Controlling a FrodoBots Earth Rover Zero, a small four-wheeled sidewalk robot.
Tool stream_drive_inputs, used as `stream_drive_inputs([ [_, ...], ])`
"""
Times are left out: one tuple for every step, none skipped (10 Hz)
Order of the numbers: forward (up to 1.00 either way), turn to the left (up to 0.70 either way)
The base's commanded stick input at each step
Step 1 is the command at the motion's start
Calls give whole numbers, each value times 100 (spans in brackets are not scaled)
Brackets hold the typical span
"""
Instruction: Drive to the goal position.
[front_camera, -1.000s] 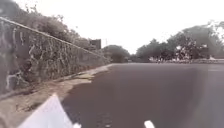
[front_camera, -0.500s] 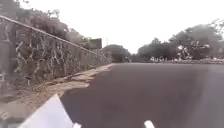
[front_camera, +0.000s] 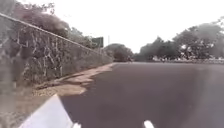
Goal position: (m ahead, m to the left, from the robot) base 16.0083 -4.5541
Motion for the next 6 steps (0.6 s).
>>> stream_drive_inputs([
  [100, 0],
  [100, -13],
  [100, -4],
  [100, -5],
  [100, -14],
  [100, 0],
])
